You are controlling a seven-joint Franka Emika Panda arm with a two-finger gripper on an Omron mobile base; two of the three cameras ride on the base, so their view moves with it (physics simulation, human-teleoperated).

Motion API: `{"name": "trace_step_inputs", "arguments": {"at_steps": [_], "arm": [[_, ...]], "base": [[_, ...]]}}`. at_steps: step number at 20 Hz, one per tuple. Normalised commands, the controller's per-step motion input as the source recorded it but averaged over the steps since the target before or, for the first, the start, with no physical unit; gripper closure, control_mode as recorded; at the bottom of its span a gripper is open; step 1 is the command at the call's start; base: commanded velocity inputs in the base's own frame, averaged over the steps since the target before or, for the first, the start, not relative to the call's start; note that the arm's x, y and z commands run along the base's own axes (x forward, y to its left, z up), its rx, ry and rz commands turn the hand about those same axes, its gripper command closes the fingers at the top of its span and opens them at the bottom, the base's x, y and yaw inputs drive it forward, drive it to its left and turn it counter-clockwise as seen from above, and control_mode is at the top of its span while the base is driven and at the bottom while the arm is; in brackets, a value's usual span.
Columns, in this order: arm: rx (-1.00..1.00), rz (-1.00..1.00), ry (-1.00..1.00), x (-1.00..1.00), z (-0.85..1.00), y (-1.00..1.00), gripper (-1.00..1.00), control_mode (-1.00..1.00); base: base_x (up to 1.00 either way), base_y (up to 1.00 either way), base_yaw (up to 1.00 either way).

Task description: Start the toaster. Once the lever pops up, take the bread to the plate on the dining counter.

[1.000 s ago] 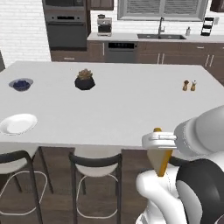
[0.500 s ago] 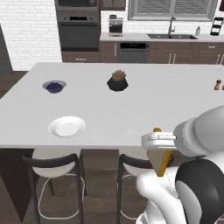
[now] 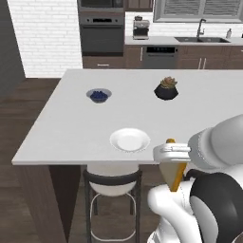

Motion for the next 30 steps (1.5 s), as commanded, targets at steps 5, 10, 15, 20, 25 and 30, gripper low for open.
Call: {"name": "trace_step_inputs", "arguments": {"at_steps": [5, 10, 15, 20, 25, 30], "arm": [[0.0, 0.0, 0.0, 0.0, 0.0, 0.0, 1.0, 1.0], [0.0, 0.0, 0.0, 0.0, 0.0, 0.0, 1.0, 1.0], [0.0, 0.0, 0.0, 0.0, 0.0, 0.0, 1.0, 1.0], [0.0, 0.0, 0.0, 0.0, 0.0, 0.0, 1.0, 1.0], [0.07, 0.1, 0.01, 0.22, 0.0, -0.31, 1.0, -1.0], [0.16, 0.19, 0.01, 0.45, 0.0, -0.71, 1.0, -1.0]], "base": [[0.79, 0.52, -0.02], [0.63, 0.01, 0.0], [0.39, 0.01, 0.0], [0.14, 0.0, 0.04], [0.06, 0.0, 0.01], [0.0, 0.0, 0.0]]}}
